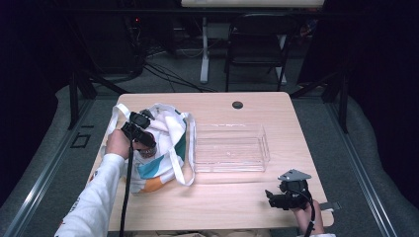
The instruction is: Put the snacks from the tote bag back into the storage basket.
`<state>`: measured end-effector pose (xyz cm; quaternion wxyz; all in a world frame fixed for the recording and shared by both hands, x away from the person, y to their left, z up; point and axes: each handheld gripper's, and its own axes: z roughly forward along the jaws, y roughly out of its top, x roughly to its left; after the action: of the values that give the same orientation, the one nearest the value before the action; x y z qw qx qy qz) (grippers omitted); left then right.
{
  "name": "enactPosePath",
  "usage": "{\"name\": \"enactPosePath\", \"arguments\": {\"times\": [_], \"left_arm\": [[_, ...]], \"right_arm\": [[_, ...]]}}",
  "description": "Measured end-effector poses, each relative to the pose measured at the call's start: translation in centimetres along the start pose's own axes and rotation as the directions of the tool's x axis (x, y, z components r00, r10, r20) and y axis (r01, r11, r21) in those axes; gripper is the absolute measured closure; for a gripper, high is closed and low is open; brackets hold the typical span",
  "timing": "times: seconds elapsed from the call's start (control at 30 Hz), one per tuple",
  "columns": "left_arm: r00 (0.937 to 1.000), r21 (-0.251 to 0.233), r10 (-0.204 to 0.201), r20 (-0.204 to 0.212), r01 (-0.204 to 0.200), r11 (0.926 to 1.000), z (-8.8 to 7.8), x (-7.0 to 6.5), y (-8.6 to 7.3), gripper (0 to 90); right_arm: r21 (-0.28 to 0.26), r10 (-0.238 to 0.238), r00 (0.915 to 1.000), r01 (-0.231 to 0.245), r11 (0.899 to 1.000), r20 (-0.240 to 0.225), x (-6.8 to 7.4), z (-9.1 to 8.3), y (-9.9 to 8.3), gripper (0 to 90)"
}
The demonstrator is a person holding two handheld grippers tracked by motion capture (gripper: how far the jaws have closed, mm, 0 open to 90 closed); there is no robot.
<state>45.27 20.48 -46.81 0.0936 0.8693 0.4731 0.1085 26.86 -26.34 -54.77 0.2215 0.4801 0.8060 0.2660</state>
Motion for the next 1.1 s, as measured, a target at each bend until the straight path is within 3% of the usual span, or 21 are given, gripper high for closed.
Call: {"name": "enactPosePath", "arguments": {"times": [1.1], "left_arm": [[0.9998, -0.037, 0.015, 0.011, -0.014, 0.9992, -3.8, 0.2, 0.8, 25.9]], "right_arm": [[-0.003, 0.002, 1.0000, -0.002, 1.000, 0.002, 0.0, 0.1, 0.0, 14.0]]}}
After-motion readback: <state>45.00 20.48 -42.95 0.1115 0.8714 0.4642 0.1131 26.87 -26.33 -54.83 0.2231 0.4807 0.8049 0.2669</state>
